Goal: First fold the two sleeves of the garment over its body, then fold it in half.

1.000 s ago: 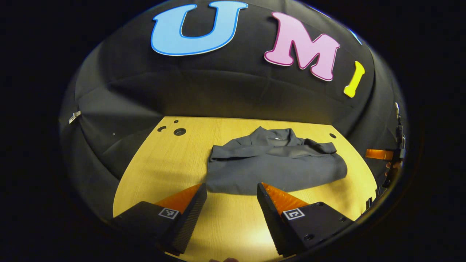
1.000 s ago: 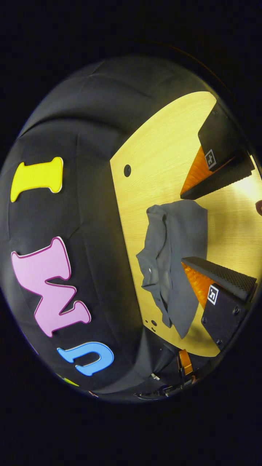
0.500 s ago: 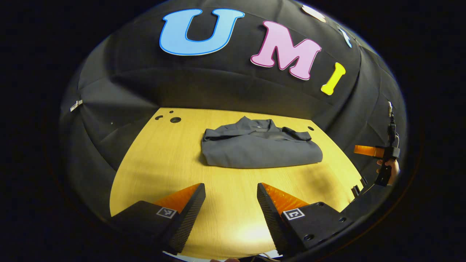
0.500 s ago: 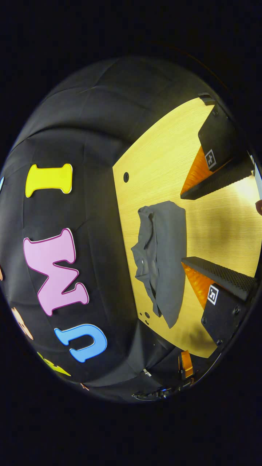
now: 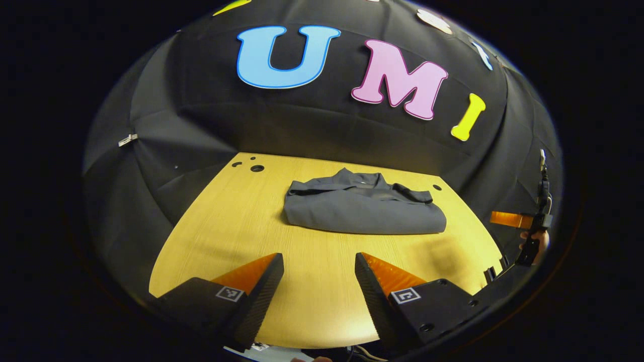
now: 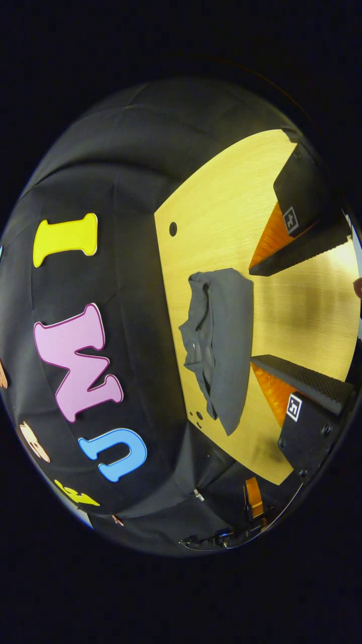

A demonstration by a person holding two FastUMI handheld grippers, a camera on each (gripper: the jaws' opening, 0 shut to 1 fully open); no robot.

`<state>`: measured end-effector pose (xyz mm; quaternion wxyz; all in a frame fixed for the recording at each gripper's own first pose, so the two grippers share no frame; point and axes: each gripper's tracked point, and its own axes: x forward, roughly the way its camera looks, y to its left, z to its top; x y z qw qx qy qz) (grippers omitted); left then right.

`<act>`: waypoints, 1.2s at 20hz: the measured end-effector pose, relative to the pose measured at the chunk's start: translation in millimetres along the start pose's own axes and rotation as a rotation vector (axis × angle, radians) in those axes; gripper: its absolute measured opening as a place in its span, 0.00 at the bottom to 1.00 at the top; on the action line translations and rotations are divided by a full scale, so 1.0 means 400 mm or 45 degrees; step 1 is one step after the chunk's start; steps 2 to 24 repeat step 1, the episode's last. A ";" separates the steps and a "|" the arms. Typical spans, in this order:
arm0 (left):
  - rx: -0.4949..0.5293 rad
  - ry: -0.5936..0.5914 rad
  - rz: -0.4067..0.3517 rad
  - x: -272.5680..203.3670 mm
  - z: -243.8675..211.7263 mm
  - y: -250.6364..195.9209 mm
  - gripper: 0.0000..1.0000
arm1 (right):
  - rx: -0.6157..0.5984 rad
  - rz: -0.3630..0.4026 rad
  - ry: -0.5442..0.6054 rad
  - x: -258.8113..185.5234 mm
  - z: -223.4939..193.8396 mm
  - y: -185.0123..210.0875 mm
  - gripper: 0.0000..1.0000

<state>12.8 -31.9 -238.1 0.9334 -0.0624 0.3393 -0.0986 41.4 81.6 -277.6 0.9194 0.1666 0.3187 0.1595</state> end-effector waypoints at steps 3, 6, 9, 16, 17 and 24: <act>0.003 0.006 0.037 -0.010 -0.007 -0.007 0.90 | 0.000 0.024 0.003 -0.007 -0.003 -0.006 0.98; 0.003 0.006 0.037 -0.010 -0.007 -0.007 0.90 | 0.000 0.024 0.003 -0.007 -0.003 -0.006 0.98; 0.003 0.006 0.037 -0.010 -0.007 -0.007 0.90 | 0.000 0.024 0.003 -0.007 -0.003 -0.006 0.98; 0.003 0.006 0.037 -0.010 -0.007 -0.007 0.90 | 0.000 0.024 0.003 -0.007 -0.003 -0.006 0.98; 0.003 0.006 0.037 -0.010 -0.007 -0.007 0.90 | 0.000 0.024 0.003 -0.007 -0.003 -0.006 0.98; 0.003 0.006 0.037 -0.010 -0.007 -0.007 0.90 | 0.000 0.024 0.003 -0.007 -0.003 -0.006 0.98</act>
